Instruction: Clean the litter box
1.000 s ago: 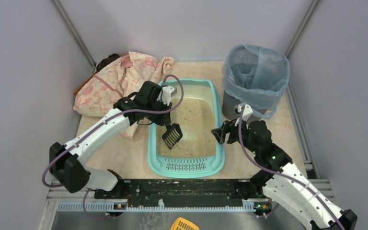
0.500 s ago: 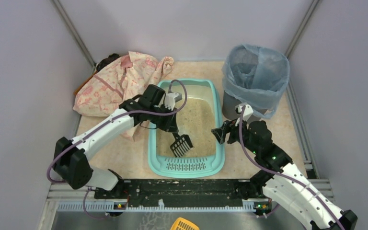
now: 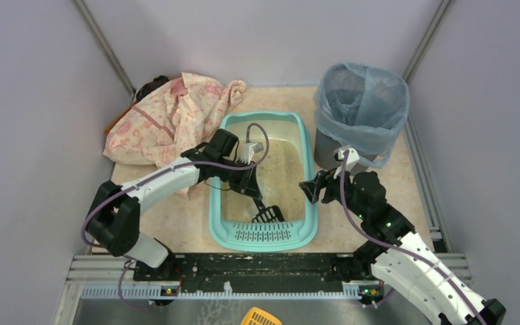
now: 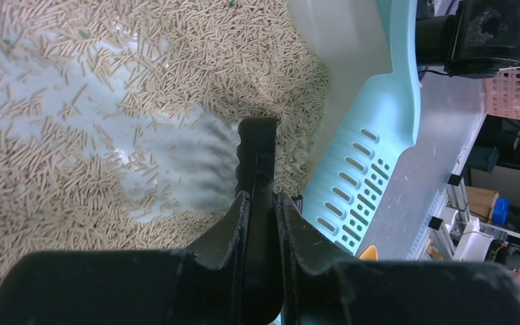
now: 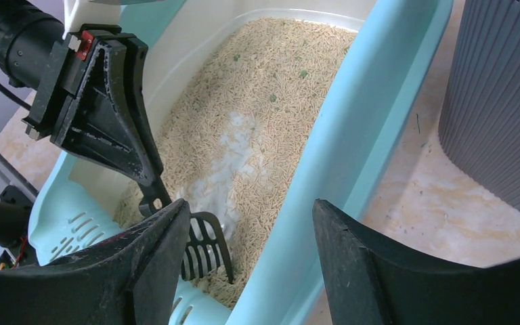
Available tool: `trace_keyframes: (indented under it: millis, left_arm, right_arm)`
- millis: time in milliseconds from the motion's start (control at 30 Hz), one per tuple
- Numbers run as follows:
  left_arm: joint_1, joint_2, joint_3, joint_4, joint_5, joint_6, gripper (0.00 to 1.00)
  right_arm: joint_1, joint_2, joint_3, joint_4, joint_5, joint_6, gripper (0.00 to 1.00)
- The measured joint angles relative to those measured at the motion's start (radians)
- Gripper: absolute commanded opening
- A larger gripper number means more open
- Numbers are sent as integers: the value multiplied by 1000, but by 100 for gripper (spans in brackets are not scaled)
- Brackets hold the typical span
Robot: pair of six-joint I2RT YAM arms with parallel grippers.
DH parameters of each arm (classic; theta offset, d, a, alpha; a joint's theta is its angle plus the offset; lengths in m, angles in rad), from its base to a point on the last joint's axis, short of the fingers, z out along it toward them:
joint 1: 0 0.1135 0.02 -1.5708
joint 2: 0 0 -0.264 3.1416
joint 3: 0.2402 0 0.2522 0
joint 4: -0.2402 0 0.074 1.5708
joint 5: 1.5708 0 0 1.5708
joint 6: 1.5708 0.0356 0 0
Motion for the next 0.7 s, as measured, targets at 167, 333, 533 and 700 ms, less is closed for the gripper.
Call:
trace_keyframes:
  millis: [167,333,533,700]
  left_arm:
    - [1,48,-3,73,64,-22,0]
    - [4,85,-15,159,122,-56,0]
    - [24,88,-21,179,141,-93,0]
    - [44,94,50,145,102,-101,0]
  right_arm:
    - [0,6,0,0,1,0,67]
    - [0,6,0,0,6,0,67]
    - [0,3,-3,-4,16,0,67]
    - [0,5,-18,-6,19,1,67]
